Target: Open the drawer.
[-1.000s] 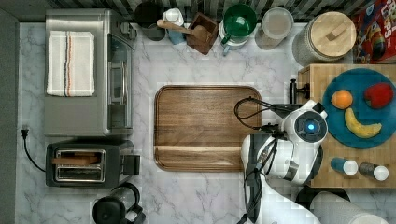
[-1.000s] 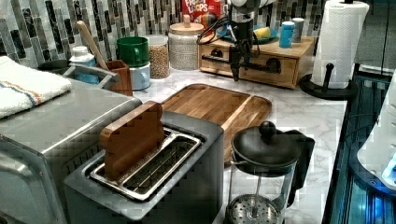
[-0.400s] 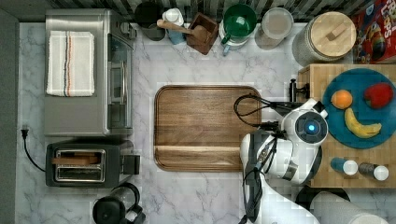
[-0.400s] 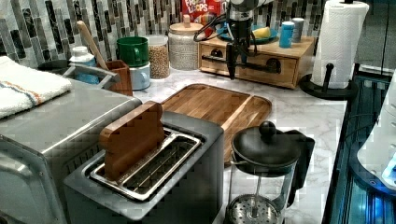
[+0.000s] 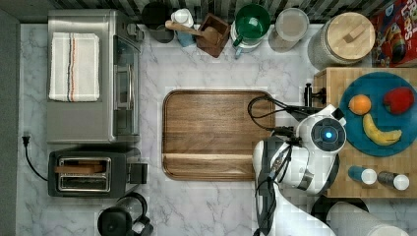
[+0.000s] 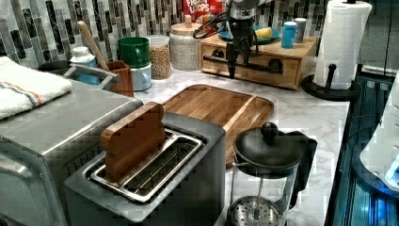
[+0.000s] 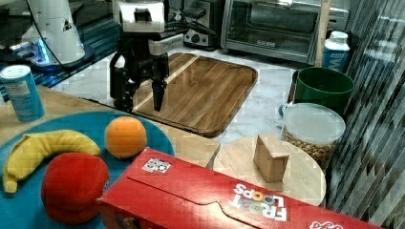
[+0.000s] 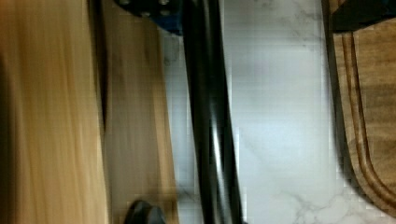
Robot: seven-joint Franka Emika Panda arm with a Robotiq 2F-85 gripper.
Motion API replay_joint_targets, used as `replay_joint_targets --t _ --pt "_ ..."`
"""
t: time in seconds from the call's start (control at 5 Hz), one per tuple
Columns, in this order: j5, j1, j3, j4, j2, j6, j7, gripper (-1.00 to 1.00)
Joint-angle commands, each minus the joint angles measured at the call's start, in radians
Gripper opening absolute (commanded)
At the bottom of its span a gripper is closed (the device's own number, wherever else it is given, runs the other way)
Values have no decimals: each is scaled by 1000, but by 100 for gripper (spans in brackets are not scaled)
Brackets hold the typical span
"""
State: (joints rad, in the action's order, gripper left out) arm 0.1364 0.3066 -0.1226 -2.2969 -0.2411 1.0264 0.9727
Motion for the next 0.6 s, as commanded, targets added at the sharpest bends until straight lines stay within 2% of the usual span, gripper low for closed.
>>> replay_joint_targets --t 0.2,0.6 --pt "-91 -221 218 -60 42 54 -170 100" --pt "-126 -280 227 -80 100 -42 -260 100"
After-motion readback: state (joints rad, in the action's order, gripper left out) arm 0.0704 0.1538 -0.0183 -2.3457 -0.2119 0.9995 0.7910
